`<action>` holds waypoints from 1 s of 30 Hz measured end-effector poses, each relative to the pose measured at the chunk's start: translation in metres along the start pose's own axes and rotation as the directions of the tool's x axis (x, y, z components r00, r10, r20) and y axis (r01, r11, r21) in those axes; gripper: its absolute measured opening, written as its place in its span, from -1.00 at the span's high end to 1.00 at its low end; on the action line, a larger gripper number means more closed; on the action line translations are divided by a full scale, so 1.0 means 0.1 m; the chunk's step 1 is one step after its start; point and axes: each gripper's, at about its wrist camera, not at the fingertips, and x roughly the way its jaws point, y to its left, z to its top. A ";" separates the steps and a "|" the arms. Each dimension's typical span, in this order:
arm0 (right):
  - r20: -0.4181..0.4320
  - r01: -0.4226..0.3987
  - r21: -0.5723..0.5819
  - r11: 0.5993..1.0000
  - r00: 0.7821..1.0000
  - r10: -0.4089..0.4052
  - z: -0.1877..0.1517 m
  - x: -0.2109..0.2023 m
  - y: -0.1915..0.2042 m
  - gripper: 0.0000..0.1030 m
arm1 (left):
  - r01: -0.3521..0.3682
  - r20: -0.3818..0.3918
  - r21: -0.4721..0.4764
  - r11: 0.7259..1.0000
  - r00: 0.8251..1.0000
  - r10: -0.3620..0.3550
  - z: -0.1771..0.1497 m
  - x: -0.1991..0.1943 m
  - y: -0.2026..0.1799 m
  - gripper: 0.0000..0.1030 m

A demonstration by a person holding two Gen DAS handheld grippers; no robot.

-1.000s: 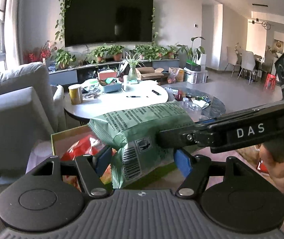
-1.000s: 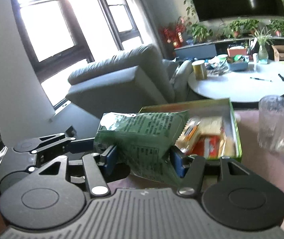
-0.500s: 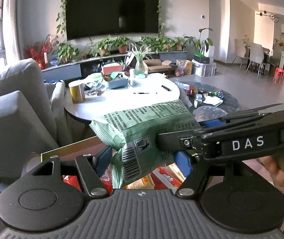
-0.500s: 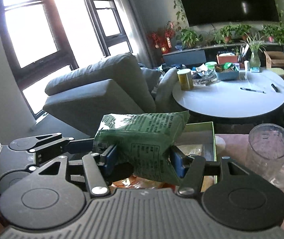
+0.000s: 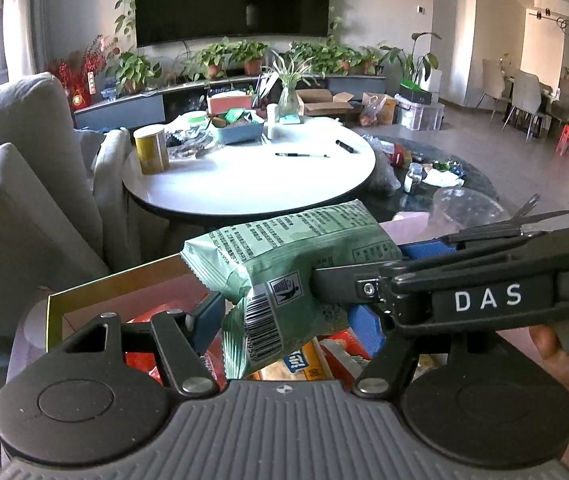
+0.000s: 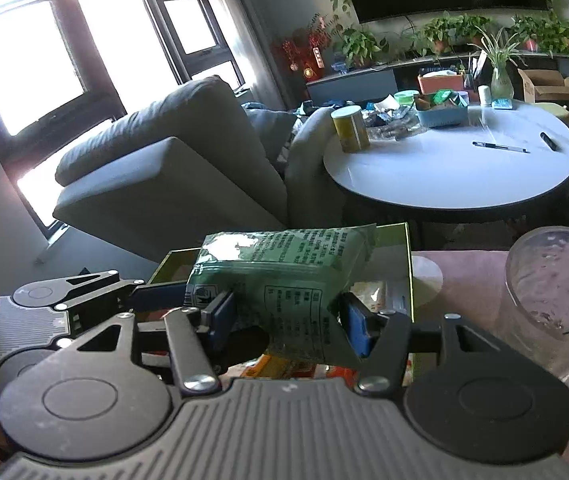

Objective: Organize snacks
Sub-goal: 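Lower the green chip bag into the box and open the right gripper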

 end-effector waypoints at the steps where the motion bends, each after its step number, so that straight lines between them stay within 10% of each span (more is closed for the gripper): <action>1: -0.002 0.003 0.000 1.000 1.000 -0.003 0.01 0.03 -0.01 -0.22 | -0.002 -0.003 -0.002 1.000 1.000 0.002 0.00 0.03 0.01 -0.26; 30: 0.077 0.106 -0.036 0.994 0.992 -0.103 -0.19 -0.39 0.17 -0.24 | -0.066 0.045 0.003 0.998 0.997 0.066 -0.19 -0.44 -0.01 -0.47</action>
